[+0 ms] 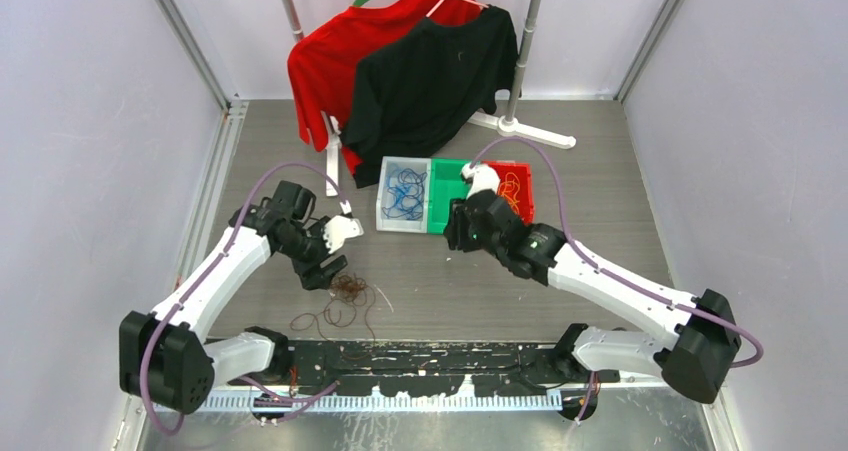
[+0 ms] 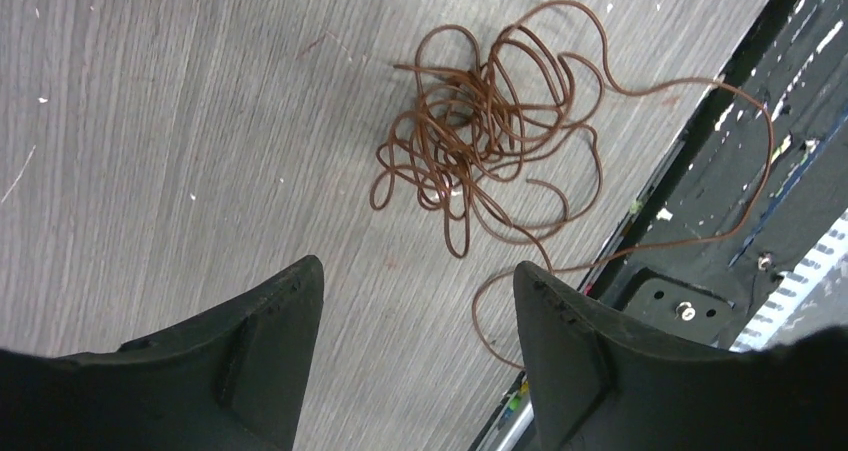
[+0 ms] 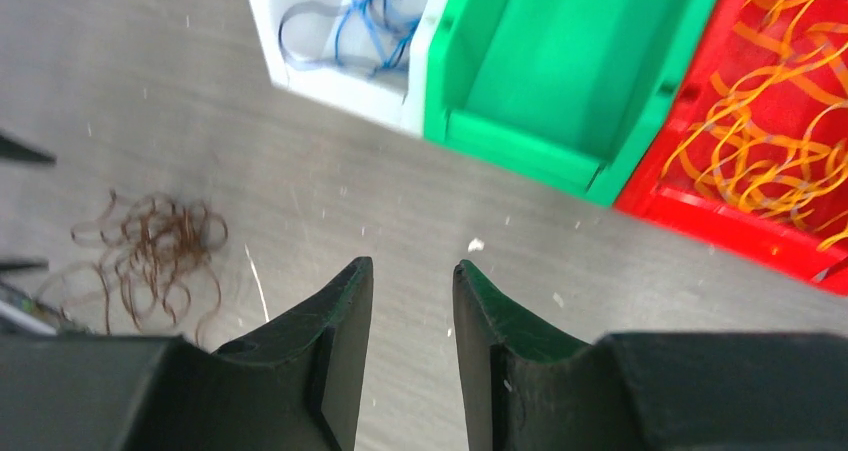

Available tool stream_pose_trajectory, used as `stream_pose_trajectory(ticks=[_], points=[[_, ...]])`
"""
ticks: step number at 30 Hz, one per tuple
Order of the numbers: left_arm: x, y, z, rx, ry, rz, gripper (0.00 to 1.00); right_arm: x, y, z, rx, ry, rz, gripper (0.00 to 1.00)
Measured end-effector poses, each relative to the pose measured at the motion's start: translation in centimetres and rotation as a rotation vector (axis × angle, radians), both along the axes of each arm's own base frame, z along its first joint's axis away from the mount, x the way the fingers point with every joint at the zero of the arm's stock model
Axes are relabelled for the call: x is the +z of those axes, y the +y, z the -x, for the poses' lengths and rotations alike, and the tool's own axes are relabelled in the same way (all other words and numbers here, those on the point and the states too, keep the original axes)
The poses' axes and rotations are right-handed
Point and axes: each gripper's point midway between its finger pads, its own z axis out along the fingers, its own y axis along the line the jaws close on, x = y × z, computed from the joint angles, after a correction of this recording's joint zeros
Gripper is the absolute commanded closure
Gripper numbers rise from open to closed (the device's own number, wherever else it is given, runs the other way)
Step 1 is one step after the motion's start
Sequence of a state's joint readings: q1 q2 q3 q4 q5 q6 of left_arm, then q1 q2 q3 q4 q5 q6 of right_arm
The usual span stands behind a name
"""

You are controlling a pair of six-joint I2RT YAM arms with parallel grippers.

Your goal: Untangle the cables

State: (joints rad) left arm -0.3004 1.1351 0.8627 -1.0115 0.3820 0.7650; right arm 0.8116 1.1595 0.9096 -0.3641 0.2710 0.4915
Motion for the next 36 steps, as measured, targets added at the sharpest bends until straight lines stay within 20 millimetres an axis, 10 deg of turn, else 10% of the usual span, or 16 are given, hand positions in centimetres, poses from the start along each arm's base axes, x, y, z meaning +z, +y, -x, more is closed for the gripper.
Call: stream_pose_trajectory(ticks=[8, 14, 18, 24, 36], points=[[-1.2, -1.1, -0.6, 0.044, 0.074, 0.058, 0.51, -1.0, 0.0, 4.5, 0.073, 0.035, -0.024, 0.6], [-2.9, -0.8, -0.7, 0.052, 0.097, 0.035, 0.67, 0.2, -0.3, 4.6, 0.052, 0.015, -0.063, 0.64], [-3.3, -0.4, -0.8, 0.043, 0.094, 0.009, 0.98, 0.1, -0.3, 4.5, 0.036, 0.02, -0.068, 0.69], [-3.2, 0.1, -1.9, 0.026, 0.038, -0.022, 1.0, 0.3, 0.1, 3.8, 0.02, -0.001, -0.078, 0.79], [7.9, -3.5, -5.6, -0.089, -0.193, 0.131, 1.0, 2.5, 5.8, 2.7, 0.138, -0.094, -0.348, 0.36]])
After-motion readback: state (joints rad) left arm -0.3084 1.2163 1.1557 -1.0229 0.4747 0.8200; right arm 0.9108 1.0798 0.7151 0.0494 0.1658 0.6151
